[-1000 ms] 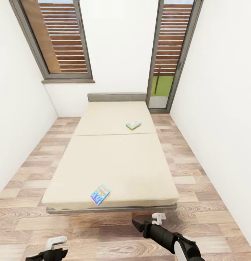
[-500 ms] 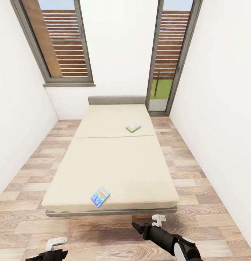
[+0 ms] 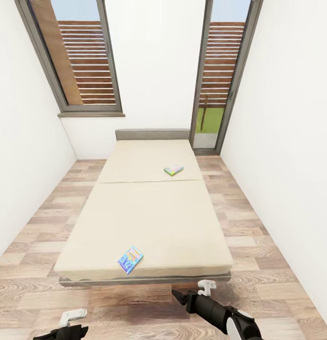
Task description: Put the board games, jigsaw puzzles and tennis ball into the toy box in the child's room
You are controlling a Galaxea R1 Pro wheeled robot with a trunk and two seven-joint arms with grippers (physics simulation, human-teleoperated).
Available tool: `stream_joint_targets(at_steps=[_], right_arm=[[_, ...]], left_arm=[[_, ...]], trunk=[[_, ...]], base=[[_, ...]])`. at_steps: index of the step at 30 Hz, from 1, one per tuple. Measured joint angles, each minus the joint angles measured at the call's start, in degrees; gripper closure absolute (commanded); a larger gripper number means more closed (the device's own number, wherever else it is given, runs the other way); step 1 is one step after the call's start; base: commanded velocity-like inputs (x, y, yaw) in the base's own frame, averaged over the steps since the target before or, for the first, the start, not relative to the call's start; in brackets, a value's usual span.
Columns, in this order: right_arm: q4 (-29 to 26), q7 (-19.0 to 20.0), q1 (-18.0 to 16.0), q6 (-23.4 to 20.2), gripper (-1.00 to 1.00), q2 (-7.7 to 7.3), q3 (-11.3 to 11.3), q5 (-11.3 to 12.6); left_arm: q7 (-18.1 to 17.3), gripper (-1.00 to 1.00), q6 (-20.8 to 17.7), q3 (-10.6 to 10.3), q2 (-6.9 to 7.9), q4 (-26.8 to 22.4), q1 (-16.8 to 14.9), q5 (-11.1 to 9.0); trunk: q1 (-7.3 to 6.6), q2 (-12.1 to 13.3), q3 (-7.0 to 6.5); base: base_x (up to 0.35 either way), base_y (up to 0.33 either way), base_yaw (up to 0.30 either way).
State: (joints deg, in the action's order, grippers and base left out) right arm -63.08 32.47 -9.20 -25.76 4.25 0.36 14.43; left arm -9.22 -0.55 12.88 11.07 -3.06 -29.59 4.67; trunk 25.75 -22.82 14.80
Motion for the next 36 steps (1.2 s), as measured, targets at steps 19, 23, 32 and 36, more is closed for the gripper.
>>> stream_joint_targets(at_steps=[19, 23, 32, 36], right_arm=[[0.4, 0.0, 0.0, 0.0, -1.00, 0.24, -0.1, 0.0], [0.7, 0.0, 0.0, 0.0, -1.00, 0.33, -0.1, 0.0], [1.1, 0.0, 0.0, 0.0, -1.00, 0.33, -0.1, 0.0], [1.2, 0.0, 0.0, 0.0, -1.00, 0.47, 0.0, 0.0]], left_arm=[[0.1, -1.00, 0.0, 0.0, 0.01, 0.0, 0.0, -0.1], [0.1, -1.00, 0.0, 0.0, 0.00, 0.0, 0.0, -0.1], [0.1, -1.00, 0.0, 0.0, -0.01, 0.0, 0.0, 0.0], [0.1, -1.00, 0.0, 0.0, -0.01, 0.0, 0.0, 0.0]], trunk=[[2.42, -4.4, 0.17], [3.30, -6.0, 0.51], [5.28, -9.6, 1.52], [6.16, -11.2, 2.20]], base=[[0.000, 0.000, 0.000], [0.000, 0.000, 0.000], [0.000, 0.000, 0.000], [0.000, 0.000, 0.000]])
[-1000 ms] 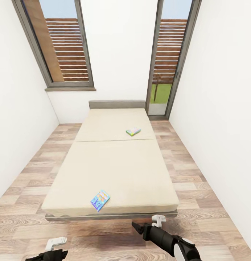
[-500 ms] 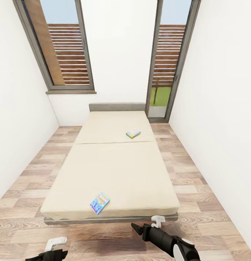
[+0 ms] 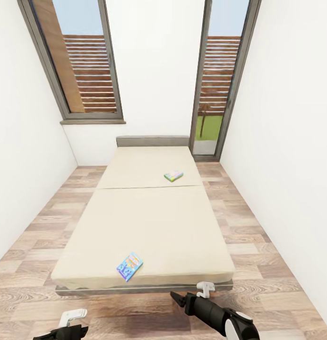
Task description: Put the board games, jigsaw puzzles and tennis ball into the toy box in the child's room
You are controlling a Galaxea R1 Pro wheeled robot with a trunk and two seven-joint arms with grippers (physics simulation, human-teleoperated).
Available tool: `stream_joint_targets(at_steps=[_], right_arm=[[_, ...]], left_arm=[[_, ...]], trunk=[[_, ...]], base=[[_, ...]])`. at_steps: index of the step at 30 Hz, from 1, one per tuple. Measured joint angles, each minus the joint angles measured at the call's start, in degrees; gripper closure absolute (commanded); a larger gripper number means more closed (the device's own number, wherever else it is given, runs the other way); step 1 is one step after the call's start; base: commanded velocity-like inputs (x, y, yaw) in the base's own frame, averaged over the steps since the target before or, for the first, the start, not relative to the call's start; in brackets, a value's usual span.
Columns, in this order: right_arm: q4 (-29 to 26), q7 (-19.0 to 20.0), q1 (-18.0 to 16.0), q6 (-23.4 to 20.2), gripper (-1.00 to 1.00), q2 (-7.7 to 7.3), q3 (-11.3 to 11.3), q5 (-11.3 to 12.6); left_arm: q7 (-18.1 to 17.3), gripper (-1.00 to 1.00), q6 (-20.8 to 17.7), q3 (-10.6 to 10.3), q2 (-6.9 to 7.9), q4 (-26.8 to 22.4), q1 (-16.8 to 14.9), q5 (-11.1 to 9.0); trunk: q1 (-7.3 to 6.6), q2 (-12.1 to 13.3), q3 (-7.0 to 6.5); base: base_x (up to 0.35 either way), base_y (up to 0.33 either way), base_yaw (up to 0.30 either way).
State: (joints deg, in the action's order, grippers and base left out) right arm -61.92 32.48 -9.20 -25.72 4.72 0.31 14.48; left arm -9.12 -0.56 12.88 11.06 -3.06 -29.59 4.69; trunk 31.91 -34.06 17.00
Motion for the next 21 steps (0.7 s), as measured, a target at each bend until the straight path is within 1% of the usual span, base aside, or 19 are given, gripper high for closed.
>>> stream_joint_targets(at_steps=[14, 21], right_arm=[[3.8, -0.3, 0.0, 0.0, -1.00, 0.23, 0.0, -0.1], [4.2, -0.5, 0.0, 0.0, -1.00, 0.14, 0.4, 0.3]], left_arm=[[0.0, -1.00, 0.0, 0.0, 0.00, 0.0, 0.0, 0.0], [0.0, -1.00, 0.0, 0.0, 0.00, 0.0, 0.0, 0.0]], trunk=[[3.08, -5.6, 2.50], [4.62, -8.4, 3.76]], base=[[0.000, 0.000, 0.000], [0.000, 0.000, 0.000]])
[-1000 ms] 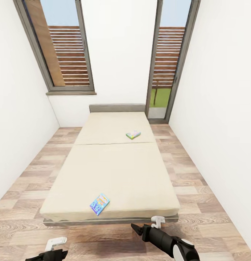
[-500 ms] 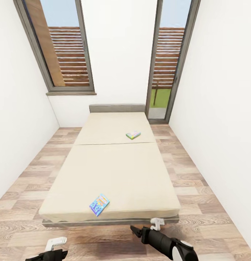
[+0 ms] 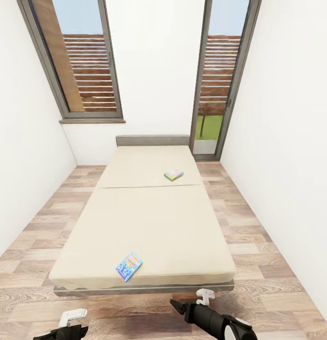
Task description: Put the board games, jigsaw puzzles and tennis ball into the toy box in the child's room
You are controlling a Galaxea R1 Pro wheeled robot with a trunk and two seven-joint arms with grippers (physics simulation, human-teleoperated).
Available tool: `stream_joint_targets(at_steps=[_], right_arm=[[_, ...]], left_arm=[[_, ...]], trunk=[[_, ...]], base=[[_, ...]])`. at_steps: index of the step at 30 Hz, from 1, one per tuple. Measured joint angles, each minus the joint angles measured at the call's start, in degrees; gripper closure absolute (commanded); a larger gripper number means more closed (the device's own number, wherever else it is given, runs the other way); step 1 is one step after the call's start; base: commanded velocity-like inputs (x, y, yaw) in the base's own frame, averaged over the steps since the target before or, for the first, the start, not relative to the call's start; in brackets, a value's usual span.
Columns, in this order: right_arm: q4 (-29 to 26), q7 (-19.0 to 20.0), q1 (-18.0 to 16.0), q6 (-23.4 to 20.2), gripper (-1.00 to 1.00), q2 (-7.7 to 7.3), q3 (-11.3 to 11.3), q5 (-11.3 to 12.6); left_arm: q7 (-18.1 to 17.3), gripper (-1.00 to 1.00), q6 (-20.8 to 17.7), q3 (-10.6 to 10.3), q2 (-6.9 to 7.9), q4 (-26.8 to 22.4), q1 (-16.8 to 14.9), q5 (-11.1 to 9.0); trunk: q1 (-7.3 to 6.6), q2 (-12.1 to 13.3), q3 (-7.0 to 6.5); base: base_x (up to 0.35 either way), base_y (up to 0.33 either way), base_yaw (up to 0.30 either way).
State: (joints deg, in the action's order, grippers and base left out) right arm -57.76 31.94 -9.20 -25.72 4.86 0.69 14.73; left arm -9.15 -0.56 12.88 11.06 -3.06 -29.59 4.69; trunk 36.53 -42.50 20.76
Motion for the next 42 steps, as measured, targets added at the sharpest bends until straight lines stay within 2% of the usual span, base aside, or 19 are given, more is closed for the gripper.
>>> stream_joint_targets(at_steps=[27, 42], right_arm=[[0.1, -0.1, 0.0, 0.0, -1.00, 0.21, 0.0, 0.0], [0.0, -0.1, 0.0, 0.0, -1.00, 0.22, -0.2, -0.2]], left_arm=[[0.0, -1.00, 0.0, 0.0, 0.00, 0.0, 0.0, 0.0], [-0.1, -1.00, 0.0, 0.0, 0.00, 0.0, 0.0, 0.0]], trunk=[[5.93, -10.8, 4.86], [5.96, -10.9, 4.04]], base=[[0.000, 0.000, 0.000], [-0.036, 0.000, 0.000]])
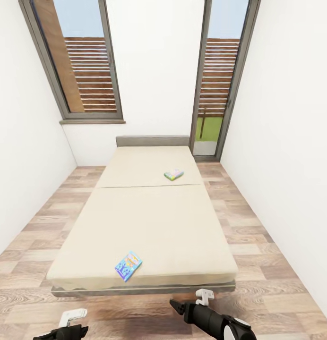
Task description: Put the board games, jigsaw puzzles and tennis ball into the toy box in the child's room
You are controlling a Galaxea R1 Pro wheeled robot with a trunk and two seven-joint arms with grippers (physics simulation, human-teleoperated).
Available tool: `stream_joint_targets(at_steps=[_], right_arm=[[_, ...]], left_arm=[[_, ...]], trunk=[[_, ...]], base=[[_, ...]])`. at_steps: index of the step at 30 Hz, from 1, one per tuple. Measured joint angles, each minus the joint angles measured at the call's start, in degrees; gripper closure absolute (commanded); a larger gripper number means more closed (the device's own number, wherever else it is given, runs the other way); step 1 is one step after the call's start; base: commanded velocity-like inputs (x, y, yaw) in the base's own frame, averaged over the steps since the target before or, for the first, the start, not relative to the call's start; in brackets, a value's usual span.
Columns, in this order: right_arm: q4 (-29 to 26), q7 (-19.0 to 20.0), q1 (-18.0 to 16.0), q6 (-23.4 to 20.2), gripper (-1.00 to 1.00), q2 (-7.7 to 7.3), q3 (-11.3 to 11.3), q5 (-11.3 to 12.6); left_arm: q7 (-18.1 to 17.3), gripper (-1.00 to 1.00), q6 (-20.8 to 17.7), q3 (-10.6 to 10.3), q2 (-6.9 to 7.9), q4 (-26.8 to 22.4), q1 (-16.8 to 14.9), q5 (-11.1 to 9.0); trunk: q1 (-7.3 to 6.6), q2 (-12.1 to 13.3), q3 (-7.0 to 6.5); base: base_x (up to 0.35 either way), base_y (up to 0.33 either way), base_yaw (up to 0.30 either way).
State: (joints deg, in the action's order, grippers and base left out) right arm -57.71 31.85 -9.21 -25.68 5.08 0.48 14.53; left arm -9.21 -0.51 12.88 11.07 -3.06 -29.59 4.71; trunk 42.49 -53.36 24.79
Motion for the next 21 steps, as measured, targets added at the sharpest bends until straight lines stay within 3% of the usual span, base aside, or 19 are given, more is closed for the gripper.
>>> stream_joint_targets(at_steps=[9, 21], right_arm=[[0.0, 0.0, 0.0, 0.0, -1.00, 0.00, 0.0, 0.0], [0.0, 0.0, 0.0, 0.0, -1.00, 0.02, 0.0, 0.0]], left_arm=[[0.0, -1.00, 0.0, 0.0, 0.00, 0.0, 0.0, 0.0], [0.0, -1.00, 0.0, 0.0, 0.00, 0.0, 0.0, 0.0]], trunk=[[0.00, 0.0, -0.84], [-0.02, 0.0, -1.98]], base=[[-0.236, 0.000, 0.000], [-0.026, 0.000, 0.000]])
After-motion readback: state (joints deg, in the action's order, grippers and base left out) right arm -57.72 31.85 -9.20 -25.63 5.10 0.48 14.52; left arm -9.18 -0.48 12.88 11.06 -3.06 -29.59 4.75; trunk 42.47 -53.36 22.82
